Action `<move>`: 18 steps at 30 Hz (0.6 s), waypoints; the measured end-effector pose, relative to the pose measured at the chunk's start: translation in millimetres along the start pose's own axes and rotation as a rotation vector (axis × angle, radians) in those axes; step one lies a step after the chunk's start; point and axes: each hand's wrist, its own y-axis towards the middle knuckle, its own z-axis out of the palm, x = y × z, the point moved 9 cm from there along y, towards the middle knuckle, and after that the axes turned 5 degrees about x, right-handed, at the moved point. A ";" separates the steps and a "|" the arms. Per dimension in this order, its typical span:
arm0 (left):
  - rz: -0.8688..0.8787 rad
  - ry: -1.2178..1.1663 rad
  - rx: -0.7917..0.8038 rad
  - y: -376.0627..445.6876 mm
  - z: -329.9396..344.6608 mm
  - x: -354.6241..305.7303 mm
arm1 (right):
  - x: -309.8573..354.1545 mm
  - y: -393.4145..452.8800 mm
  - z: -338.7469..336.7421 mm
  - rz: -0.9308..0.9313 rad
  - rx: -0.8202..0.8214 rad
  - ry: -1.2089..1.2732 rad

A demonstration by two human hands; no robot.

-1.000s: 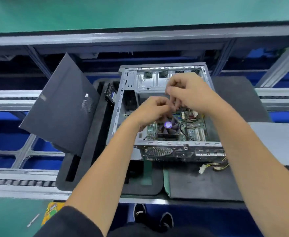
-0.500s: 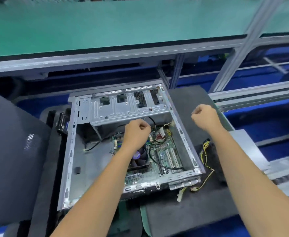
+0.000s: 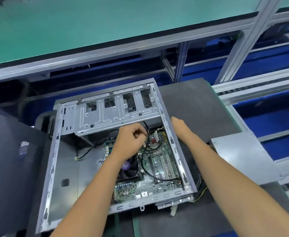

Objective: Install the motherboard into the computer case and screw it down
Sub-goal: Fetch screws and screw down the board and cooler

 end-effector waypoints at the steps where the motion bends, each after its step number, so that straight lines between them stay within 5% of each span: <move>1: -0.013 0.017 -0.007 0.0 -0.8 2.5 | -1.6 2.6 0.4 0.000 -0.012 0.005; 18: -0.109 0.021 -0.036 0.5 -10.5 12.1 | -9.8 37.5 -15.9 0.148 -0.030 0.044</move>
